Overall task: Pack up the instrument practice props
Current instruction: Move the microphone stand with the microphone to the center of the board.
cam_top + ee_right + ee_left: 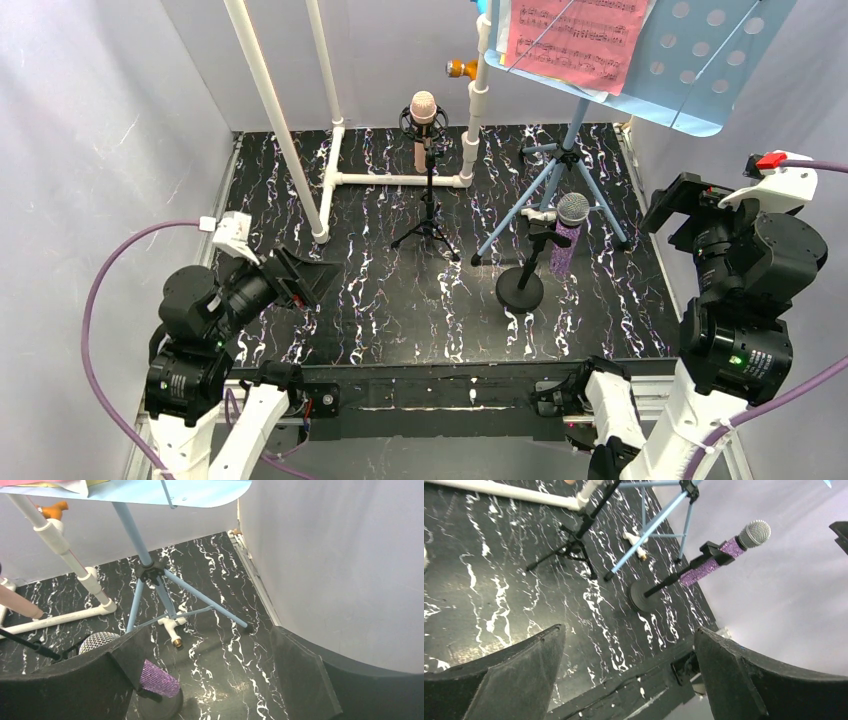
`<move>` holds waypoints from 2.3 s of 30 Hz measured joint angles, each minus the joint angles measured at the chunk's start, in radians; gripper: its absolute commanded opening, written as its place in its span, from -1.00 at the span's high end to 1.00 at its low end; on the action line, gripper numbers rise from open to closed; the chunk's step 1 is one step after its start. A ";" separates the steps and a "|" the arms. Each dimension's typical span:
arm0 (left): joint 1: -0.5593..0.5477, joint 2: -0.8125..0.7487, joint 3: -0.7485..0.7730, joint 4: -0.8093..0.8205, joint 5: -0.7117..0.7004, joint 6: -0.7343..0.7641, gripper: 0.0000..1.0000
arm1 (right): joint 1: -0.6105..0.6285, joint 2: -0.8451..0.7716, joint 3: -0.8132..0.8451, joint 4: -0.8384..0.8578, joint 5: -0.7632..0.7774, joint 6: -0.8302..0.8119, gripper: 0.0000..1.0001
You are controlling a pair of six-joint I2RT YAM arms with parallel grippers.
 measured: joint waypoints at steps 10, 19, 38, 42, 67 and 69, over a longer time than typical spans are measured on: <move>-0.040 0.103 0.014 -0.002 0.124 -0.009 -0.99 | -0.007 0.031 0.085 -0.022 -0.072 -0.002 -1.00; -0.058 0.159 0.034 0.000 0.141 -0.009 -0.99 | -0.019 0.047 0.051 -0.031 -0.317 -0.196 -1.00; -0.473 0.578 0.164 0.247 -0.139 0.169 -0.99 | -0.026 0.238 0.142 -0.232 -0.839 -0.510 -1.00; -0.473 0.654 0.154 0.428 -0.129 0.210 -0.99 | -0.026 0.263 0.151 -0.237 -0.912 -0.507 -1.00; -0.445 1.005 0.048 0.883 -0.356 0.291 -0.30 | -0.026 0.267 0.090 -0.196 -1.068 -0.472 -1.00; -0.445 1.024 0.033 0.914 -0.379 0.291 -0.23 | -0.026 0.263 0.076 -0.194 -1.070 -0.471 -1.00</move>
